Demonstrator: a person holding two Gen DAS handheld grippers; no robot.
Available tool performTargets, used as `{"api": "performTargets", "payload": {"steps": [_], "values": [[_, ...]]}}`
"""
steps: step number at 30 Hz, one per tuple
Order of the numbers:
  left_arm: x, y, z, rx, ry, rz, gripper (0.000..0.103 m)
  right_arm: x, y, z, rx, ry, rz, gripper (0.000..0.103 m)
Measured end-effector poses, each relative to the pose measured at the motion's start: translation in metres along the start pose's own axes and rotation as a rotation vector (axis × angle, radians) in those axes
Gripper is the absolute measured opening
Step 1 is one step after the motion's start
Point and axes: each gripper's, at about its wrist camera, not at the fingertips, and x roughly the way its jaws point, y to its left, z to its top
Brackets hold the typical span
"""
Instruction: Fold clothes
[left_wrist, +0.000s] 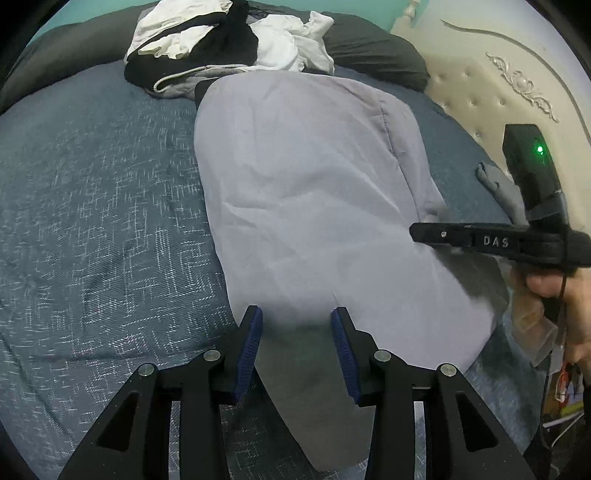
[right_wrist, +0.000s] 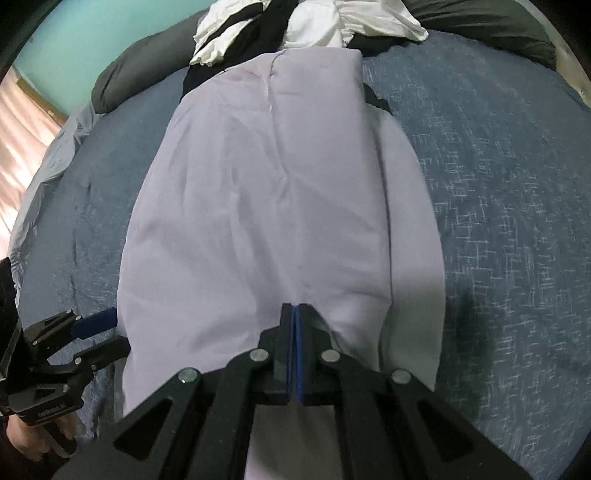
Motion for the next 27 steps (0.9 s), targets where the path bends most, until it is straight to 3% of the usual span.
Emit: {"api": "performTargets", "payload": {"steps": [7,13,20,27], "values": [[0.001,0.003,0.001,0.006,-0.002,-0.014,0.045,-0.026,0.014,0.061,-0.098,-0.085,-0.07,0.0],[0.002,0.002,0.002,-0.001,-0.003,-0.018,0.045,0.02,-0.004,0.107,-0.071,-0.014,-0.137,0.0],[0.003,0.002,0.003,0.008,-0.003,-0.023,0.045,0.057,-0.019,0.103,-0.023,0.045,-0.117,0.0],[0.004,0.004,0.002,0.002,-0.002,-0.027,0.045,0.026,-0.01,0.122,-0.048,-0.064,-0.164,0.0]]}}
